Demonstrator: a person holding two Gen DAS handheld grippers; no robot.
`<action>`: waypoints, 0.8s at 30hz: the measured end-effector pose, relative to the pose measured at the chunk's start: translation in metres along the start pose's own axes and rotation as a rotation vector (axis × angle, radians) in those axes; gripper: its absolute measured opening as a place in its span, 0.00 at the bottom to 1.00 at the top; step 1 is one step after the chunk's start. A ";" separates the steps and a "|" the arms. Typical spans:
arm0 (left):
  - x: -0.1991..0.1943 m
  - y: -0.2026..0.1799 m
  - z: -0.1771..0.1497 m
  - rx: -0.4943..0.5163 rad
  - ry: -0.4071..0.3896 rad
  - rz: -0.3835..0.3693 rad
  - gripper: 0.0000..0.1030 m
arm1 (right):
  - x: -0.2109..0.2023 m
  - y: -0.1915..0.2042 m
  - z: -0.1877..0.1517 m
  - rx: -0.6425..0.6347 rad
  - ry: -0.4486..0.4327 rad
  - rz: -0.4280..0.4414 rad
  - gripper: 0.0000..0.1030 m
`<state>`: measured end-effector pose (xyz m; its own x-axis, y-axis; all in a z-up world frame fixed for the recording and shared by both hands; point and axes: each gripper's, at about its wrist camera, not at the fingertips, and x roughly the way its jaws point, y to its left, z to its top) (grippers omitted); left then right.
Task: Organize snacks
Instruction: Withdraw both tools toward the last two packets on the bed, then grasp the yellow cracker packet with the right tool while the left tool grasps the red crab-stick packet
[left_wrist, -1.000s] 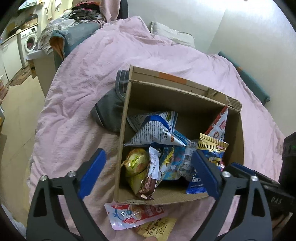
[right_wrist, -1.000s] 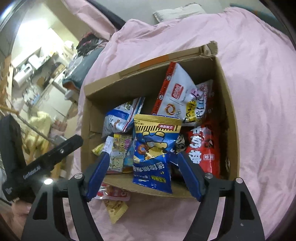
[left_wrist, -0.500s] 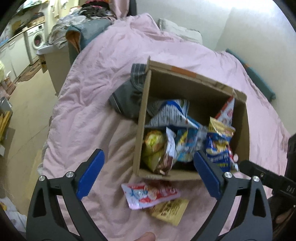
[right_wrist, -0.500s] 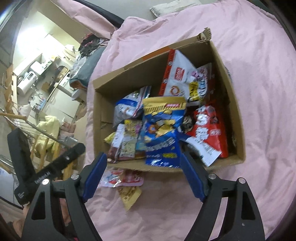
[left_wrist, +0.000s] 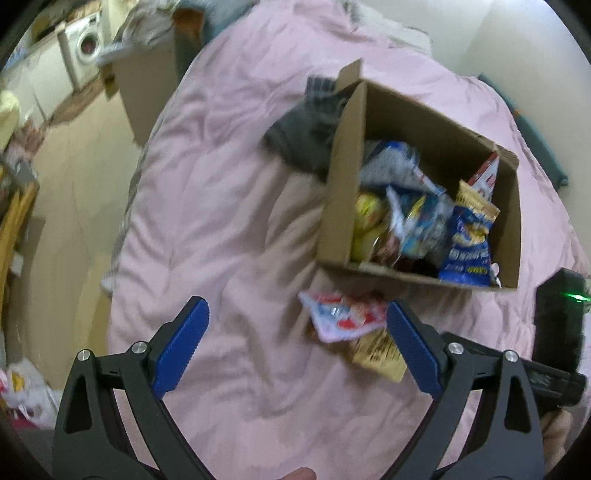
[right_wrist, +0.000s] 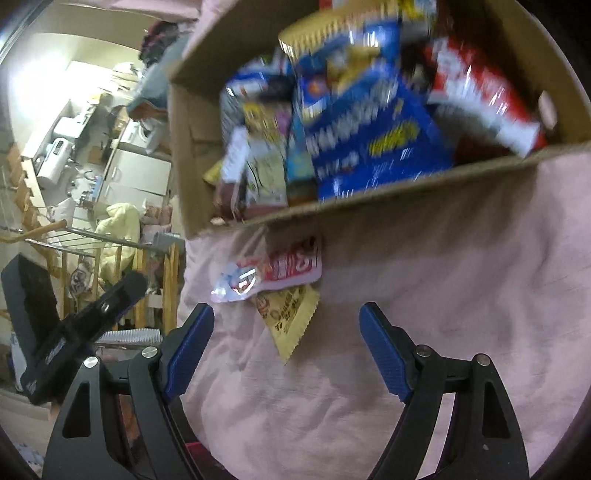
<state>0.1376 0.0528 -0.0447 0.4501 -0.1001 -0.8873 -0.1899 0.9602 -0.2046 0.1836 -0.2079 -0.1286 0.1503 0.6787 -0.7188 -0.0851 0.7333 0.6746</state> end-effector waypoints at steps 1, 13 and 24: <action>0.000 0.005 -0.003 -0.018 0.009 0.000 0.93 | 0.009 0.000 -0.001 0.003 0.022 0.001 0.81; -0.001 0.030 -0.015 -0.063 0.003 0.021 0.93 | 0.068 0.029 -0.002 -0.106 0.078 -0.084 0.44; 0.000 0.026 -0.014 -0.073 0.014 -0.015 0.93 | 0.037 0.020 -0.028 -0.147 0.119 -0.091 0.16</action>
<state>0.1206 0.0740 -0.0555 0.4409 -0.1187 -0.8897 -0.2461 0.9372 -0.2470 0.1601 -0.1671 -0.1464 0.0470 0.6027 -0.7966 -0.2209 0.7840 0.5801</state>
